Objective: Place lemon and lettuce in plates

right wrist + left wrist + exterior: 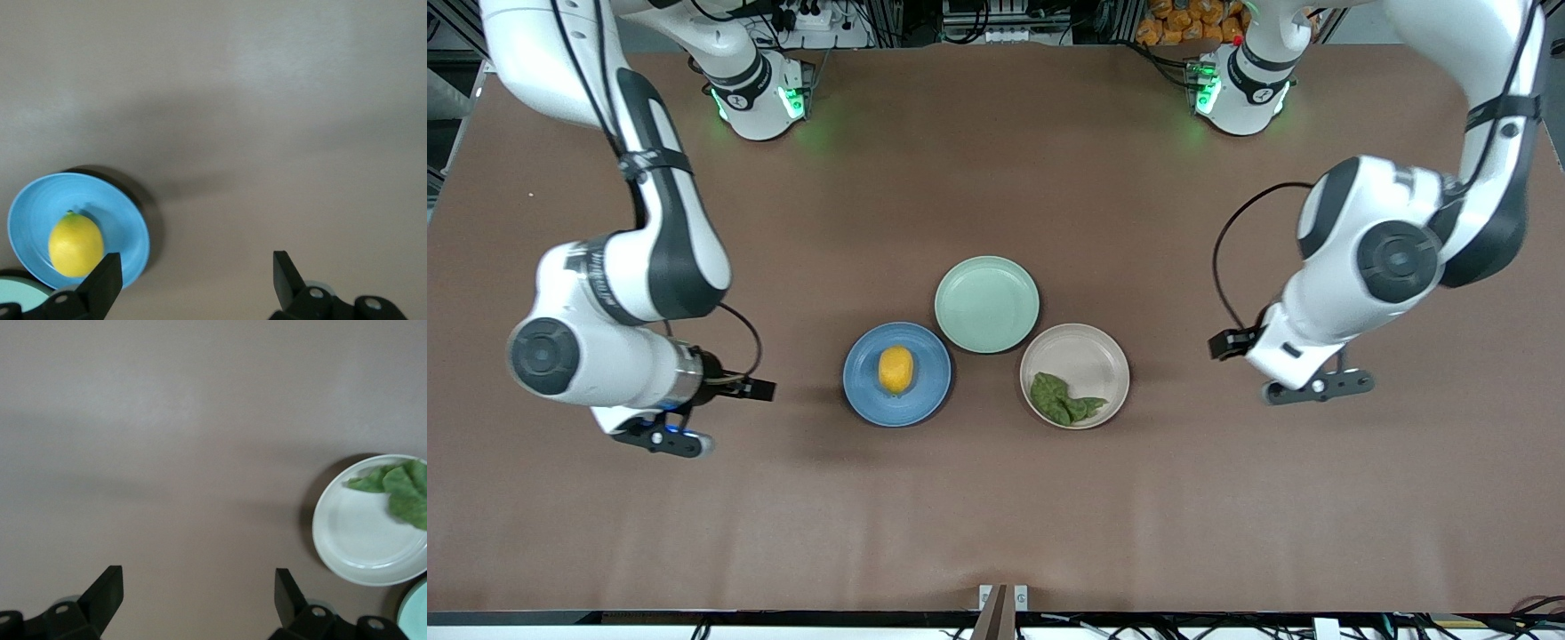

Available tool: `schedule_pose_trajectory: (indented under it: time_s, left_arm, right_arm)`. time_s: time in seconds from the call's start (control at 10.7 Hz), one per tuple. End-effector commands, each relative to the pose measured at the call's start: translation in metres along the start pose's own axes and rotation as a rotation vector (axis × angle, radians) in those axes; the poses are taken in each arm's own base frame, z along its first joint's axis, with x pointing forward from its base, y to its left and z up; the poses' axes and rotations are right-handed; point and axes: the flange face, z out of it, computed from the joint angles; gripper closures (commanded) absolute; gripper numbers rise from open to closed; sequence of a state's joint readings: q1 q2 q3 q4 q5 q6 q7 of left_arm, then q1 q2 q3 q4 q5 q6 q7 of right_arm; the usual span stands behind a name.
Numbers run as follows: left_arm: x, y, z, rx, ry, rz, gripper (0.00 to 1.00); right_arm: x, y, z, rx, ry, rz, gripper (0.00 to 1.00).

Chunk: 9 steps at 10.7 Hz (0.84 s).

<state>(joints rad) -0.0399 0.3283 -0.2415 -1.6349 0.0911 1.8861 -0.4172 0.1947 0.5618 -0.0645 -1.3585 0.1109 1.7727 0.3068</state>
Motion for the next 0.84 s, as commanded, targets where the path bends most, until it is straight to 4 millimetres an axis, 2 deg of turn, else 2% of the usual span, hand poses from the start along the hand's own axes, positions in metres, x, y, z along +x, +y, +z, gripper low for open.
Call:
schedule_pose_trajectory:
  time_s: [0.0,0.09,0.19,0.28,0.47,0.56,0.75]
  left_arm:
    - [-0.039,-0.024,-0.002,-0.04,0.029,-0.005,0.0]
    - [-0.049,-0.03,0.002,-0.048,0.05,-0.013,0.0]
    - [-0.05,-0.034,-0.002,-0.051,0.064,-0.011,0.0]
    - [-0.05,-0.039,-0.015,-0.058,0.087,-0.017,0.0]
    - [-0.047,-0.053,-0.051,-0.074,0.143,-0.014,0.0]
    - [-0.044,-0.062,-0.066,-0.076,0.167,-0.009,0.0]
    - [-0.051,-0.06,-0.091,-0.072,0.209,0.02,0.0]
  right_arm:
    - [-0.004,0.027,-0.017,-0.029,-0.019,-0.01,0.0]
    - [-0.004,0.033,-0.027,-0.033,-0.001,-0.006,0.0]
    - [-0.002,0.044,-0.033,-0.035,0.006,-0.002,0.0]
    - [-0.006,0.053,-0.053,-0.027,0.032,-0.017,0.0]
    - [-0.014,0.071,-0.08,-0.009,0.065,-0.028,0.0]
    - [-0.028,0.079,-0.089,-0.004,0.074,-0.018,0.0]
    - [-0.052,0.099,-0.096,0.009,0.091,0.003,0.0]
